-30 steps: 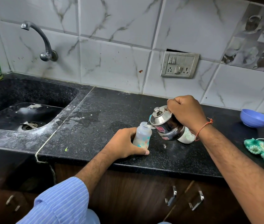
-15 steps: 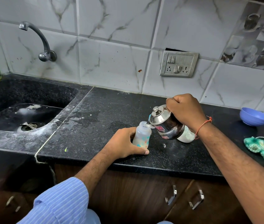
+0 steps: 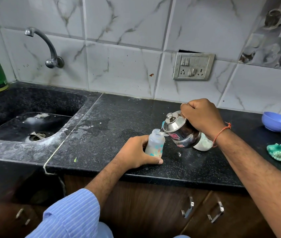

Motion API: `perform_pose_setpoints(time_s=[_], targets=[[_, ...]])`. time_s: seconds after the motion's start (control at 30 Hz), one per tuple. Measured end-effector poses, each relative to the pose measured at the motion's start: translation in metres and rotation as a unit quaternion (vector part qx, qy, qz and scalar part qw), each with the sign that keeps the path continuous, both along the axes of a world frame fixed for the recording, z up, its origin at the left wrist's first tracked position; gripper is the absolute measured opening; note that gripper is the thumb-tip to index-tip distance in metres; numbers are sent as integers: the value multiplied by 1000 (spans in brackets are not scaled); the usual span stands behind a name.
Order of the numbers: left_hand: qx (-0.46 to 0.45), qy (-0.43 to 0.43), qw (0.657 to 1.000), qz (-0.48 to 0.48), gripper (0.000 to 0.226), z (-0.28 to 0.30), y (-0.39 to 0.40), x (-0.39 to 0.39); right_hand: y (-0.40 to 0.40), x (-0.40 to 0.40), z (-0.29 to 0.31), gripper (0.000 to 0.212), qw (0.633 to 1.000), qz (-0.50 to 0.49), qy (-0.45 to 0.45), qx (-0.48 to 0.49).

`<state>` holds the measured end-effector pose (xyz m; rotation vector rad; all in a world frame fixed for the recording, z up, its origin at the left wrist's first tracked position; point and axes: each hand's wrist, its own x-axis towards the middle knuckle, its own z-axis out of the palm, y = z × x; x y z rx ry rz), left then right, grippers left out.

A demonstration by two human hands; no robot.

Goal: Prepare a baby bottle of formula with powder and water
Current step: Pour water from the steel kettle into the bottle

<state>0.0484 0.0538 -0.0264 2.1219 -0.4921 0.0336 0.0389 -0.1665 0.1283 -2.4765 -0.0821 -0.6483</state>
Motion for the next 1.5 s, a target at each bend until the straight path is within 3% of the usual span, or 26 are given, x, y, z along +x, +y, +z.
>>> perform_pose_setpoints(time_s=[1.5], targets=[[7, 1, 1000, 4, 64, 3, 0, -3, 1, 3, 5, 43, 999, 4, 17, -32]])
